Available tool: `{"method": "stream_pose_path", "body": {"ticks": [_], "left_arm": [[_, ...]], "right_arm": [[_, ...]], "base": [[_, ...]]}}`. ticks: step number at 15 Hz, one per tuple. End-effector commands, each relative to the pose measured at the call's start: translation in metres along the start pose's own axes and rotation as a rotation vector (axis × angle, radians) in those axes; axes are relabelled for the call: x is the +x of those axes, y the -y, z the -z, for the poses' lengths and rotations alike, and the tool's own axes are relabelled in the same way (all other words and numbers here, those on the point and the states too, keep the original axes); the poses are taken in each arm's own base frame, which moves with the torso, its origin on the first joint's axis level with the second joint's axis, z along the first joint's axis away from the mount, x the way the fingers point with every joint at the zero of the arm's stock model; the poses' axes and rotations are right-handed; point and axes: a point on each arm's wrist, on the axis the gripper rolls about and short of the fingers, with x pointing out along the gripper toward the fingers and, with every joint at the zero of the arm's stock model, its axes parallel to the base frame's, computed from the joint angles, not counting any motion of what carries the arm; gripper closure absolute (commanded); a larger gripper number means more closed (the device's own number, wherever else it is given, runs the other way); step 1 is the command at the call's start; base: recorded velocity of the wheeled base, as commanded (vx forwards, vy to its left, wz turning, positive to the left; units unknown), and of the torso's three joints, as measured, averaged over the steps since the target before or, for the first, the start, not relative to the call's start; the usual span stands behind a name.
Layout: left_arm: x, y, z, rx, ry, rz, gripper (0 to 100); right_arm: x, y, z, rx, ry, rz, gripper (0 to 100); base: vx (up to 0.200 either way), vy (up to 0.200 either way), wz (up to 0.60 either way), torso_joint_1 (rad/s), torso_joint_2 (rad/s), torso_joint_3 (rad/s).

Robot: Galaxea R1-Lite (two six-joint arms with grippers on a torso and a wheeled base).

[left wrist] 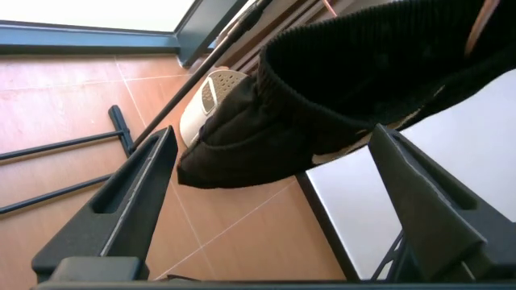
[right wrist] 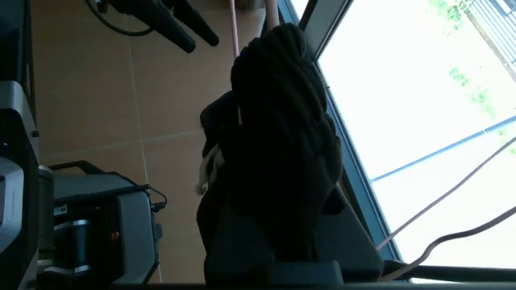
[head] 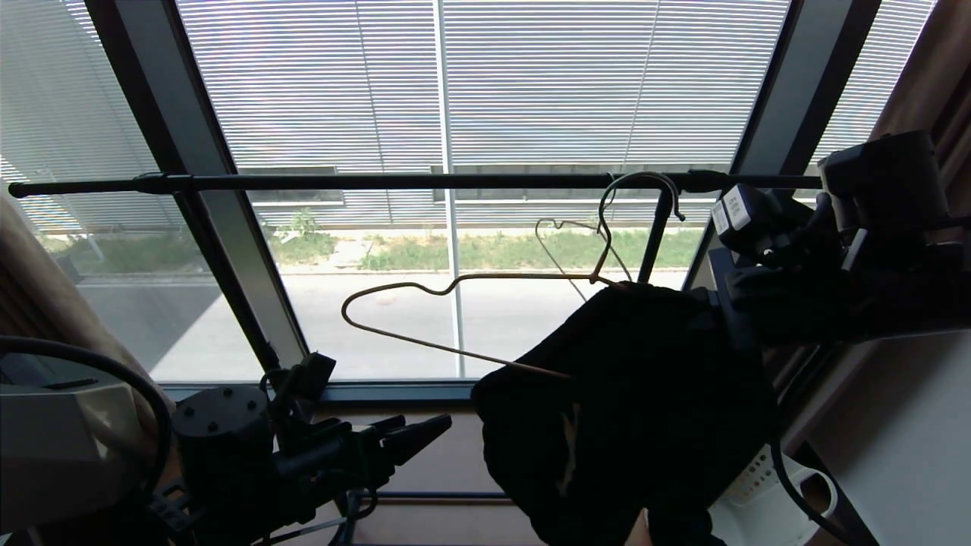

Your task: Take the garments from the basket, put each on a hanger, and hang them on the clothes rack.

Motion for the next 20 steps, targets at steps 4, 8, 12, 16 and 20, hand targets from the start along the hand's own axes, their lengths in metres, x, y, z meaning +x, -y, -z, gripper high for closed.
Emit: {"method": "stream_pose_path", "body": {"ticks": [4, 8, 12, 16, 20], "left_arm": [[0.004, 0.001, 0.000, 0.008, -0.001, 0.008, 0], [0.004, 0.001, 0.001, 0.012, -0.002, 0.009, 0], [0.006, 0.006, 0.000, 0.024, 0.001, 0.029, 0], [0.004, 0.008, -0.002, 0.028, 0.012, 0.033, 0], [0.005, 0.009, 0.000, 0.027, 0.002, 0.035, 0]], "right_arm": [[-0.001, -0.014, -0.008, -0.031, 0.019, -0.031, 100], [0.001, -0.024, -0.015, -0.057, 0.035, -0.059, 100], [0.003, -0.027, -0.016, -0.063, 0.039, -0.072, 100], [-0.003, -0.033, -0.014, -0.061, 0.061, -0.101, 100], [-0.002, -0.034, -0.012, -0.055, 0.065, -0.117, 100]], "base": [[0.000, 0.000, 0.00, 0.000, 0.00, 0.000], [0.000, 0.000, 0.00, 0.000, 0.00, 0.000], [0.000, 0.000, 0.00, 0.000, 0.00, 0.000], [0.000, 0.000, 0.00, 0.000, 0.00, 0.000], [0.000, 0.000, 0.00, 0.000, 0.00, 0.000]]}}
